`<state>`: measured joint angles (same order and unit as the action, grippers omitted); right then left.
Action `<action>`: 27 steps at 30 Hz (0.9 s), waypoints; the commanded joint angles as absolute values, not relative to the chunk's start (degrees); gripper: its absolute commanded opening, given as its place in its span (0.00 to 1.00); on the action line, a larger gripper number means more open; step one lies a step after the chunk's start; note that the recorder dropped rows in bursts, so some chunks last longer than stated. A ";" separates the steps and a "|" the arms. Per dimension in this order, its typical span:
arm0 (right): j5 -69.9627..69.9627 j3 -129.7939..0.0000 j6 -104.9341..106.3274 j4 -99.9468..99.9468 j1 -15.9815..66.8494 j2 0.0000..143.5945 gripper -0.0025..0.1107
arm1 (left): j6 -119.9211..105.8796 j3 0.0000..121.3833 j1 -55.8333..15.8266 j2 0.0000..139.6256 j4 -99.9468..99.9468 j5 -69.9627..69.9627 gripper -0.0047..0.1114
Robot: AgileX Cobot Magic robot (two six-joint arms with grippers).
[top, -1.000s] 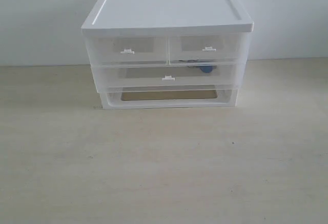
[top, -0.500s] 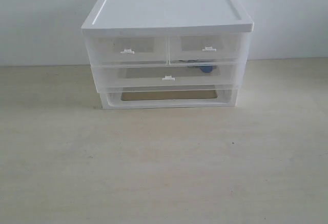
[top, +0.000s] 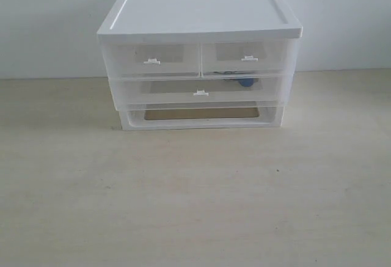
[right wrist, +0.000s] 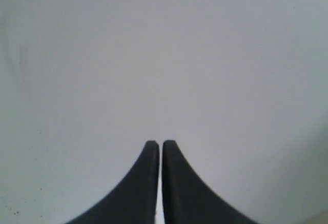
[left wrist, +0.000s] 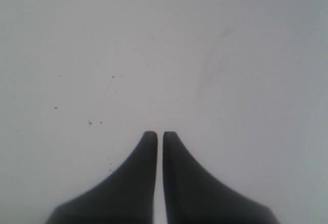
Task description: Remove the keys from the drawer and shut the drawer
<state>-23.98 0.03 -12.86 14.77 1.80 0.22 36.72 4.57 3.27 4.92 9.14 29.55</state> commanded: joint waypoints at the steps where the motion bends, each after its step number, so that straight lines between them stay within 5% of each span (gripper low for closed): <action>1: -23.95 -2.32 -13.08 13.07 1.73 0.00 0.02 | 45.65 9.33 3.48 11.59 22.55 29.78 0.08; 14: -1.60 -27.18 -12.98 3.71 1.86 25.93 0.02 | 58.09 23.15 3.48 43.10 46.14 35.14 0.08; 27: -16.05 -33.54 -10.31 0.00 19.07 66.95 0.02 | 44.57 29.84 3.26 78.59 49.29 52.00 0.08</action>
